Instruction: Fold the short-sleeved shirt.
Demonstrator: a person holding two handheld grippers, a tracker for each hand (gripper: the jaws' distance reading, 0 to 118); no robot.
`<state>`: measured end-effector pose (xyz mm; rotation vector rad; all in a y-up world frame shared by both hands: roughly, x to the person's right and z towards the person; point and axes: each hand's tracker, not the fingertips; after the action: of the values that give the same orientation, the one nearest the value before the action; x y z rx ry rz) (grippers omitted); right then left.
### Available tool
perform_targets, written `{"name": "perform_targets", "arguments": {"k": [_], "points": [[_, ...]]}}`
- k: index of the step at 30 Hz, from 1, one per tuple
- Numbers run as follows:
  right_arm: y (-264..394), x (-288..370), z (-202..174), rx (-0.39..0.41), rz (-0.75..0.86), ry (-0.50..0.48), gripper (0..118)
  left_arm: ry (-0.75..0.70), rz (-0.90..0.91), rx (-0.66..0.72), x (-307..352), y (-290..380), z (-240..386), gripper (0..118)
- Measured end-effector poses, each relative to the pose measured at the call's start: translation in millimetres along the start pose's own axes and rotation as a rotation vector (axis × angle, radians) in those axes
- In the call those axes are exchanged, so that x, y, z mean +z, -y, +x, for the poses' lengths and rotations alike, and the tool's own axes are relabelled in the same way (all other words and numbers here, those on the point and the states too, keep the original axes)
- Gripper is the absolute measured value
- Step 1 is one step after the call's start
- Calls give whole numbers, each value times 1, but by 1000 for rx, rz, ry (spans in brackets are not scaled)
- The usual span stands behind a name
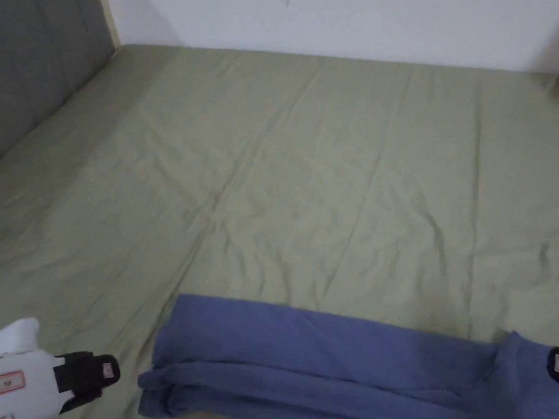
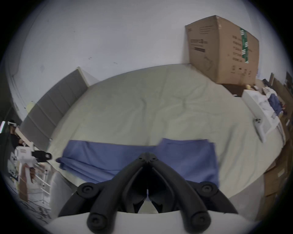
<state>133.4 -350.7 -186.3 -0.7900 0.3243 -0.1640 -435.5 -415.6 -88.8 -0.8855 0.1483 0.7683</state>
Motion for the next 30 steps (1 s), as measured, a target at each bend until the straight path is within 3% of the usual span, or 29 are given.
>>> {"name": "perform_targets", "arguments": {"k": [1, 5, 6, 7, 8, 12, 18, 22, 25, 26, 27, 28, 29, 30], "points": [[0, -5, -10, 22, -13, -22, 0, 40, -3, 13, -2, 2, -4, 1], [0, -25, -44, 59, -37, -45, 0, 259, -110, 109, -26, 5, -16, 38], [0, -30, -50, 56, -47, -59, 0, 252, -151, 127, -35, 6, -15, 79], [0, -33, -55, 53, -55, -71, 0, 257, -108, 182, -35, 7, -16, 111], [1, -35, -60, 51, -58, -74, 0, 248, -80, 198, -34, 7, -16, 116], [3, -46, -62, 61, -76, -102, 0, 235, -148, 298, -51, 5, -22, 115], [-2, -51, -60, 53, -95, -115, 0, 411, -137, 402, -62, 1, -21, 115], [-2, -56, -60, 22, -100, -117, 0, 423, -205, 298, -80, -2, -8, 115], [-1, -56, -59, 15, -101, -120, 0, 427, -202, 329, -88, -10, -11, 113], [0, -56, -60, 15, -102, -118, 0, 447, -201, 362, -91, -12, -11, 105], [1, -56, -58, 13, -105, -116, 0, 455, -175, 393, -95, -9, -17, 78], [2, -56, -57, 9, -110, -111, 0, 432, -160, 396, -98, -10, -17, 27], [3, -56, -55, 2, -113, -109, 0, 356, -173, 402, -105, -12, -12, 6], [3, -55, -53, -4, -115, -110, 0, 290, -187, 378, -110, -13, -10, 6]]}}
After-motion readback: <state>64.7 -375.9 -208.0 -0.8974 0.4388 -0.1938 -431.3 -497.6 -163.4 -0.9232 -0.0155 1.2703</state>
